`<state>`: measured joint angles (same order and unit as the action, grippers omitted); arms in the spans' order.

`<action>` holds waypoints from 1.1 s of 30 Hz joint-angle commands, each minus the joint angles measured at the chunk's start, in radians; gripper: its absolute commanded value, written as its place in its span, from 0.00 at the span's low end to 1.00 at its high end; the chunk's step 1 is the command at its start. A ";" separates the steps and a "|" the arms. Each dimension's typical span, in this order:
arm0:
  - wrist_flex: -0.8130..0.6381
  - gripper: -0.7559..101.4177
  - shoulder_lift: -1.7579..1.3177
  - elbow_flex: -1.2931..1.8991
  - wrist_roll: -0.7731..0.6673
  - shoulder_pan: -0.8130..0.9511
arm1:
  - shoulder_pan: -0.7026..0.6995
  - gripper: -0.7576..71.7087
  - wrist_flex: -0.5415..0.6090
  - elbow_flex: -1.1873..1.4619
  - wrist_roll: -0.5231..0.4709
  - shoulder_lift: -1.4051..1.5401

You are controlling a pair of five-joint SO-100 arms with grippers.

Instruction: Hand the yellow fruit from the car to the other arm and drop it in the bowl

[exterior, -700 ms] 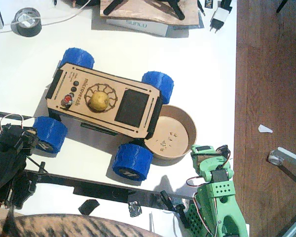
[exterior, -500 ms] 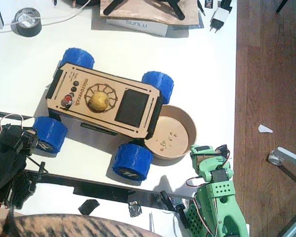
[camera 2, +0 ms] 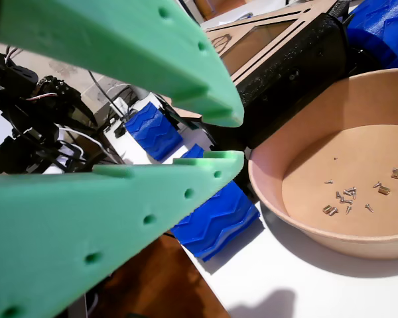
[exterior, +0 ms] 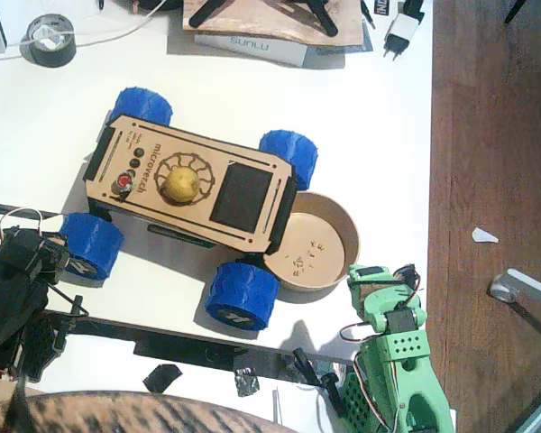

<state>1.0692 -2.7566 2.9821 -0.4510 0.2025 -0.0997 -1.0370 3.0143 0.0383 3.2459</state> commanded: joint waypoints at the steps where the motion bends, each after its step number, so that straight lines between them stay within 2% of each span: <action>1: -0.008 0.01 0.020 0.000 0.006 -0.003 | -0.002 0.01 0.014 -0.009 -0.012 0.003; 3: -0.040 0.01 0.043 -0.006 0.002 -0.003 | -0.002 0.01 0.014 -0.009 -0.012 0.003; 7: -0.199 0.01 0.041 -0.018 -0.005 0.011 | -0.002 0.01 0.014 -0.009 -0.012 0.003; 11: -0.117 0.01 -0.014 -0.091 -0.006 0.000 | -0.002 0.01 0.014 -0.009 -0.012 0.003; 21: 0.117 0.01 0.109 -0.595 -0.006 -0.002 | -0.002 0.01 0.014 -0.009 -0.012 0.003; 33: 0.199 0.04 0.359 -0.954 0.003 -0.003 | -0.002 0.01 0.014 -0.009 -0.012 0.003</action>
<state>1.2517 -2.4559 2.1292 -0.4571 0.2040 -0.0997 -1.0370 3.0143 0.0383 3.2459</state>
